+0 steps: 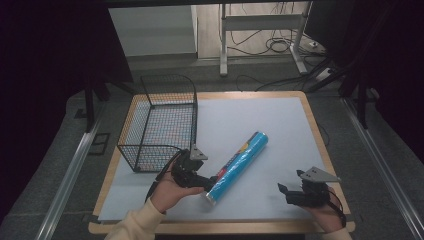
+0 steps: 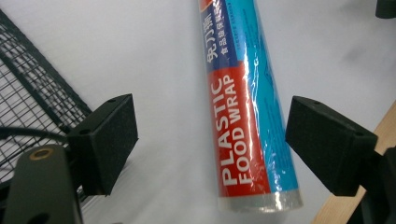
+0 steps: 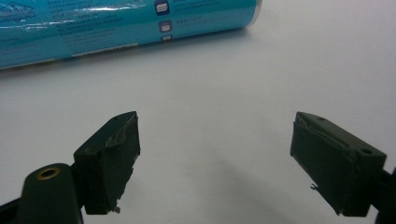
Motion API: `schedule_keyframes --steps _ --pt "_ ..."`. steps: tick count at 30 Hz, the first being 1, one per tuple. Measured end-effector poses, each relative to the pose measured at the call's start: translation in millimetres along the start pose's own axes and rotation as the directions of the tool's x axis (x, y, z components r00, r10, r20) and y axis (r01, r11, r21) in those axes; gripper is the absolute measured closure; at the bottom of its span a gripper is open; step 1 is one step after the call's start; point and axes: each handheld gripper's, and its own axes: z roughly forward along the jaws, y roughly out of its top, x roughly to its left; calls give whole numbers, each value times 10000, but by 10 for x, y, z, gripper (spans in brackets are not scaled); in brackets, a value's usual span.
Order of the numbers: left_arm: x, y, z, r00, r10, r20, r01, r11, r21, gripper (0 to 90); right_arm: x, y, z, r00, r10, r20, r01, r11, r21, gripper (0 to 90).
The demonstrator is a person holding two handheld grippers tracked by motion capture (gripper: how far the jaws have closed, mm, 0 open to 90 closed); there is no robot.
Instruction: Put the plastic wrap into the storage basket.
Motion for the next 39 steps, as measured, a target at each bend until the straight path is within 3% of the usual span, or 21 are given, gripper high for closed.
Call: schedule_keyframes --steps 16,25,39 --pt "-104 229 172 9992 290 262 -291 9996 54 165 1 -13 14 10000 -63 65 63 10000 70 162" --pt "-191 339 253 9982 519 294 -526 9984 212 162 -2 -8 -10 9994 -127 333 134 9997 -188 164" --pt "-293 601 579 9959 782 461 -812 9945 661 151 3 -12 -4 9995 -118 281 121 9999 -100 164"
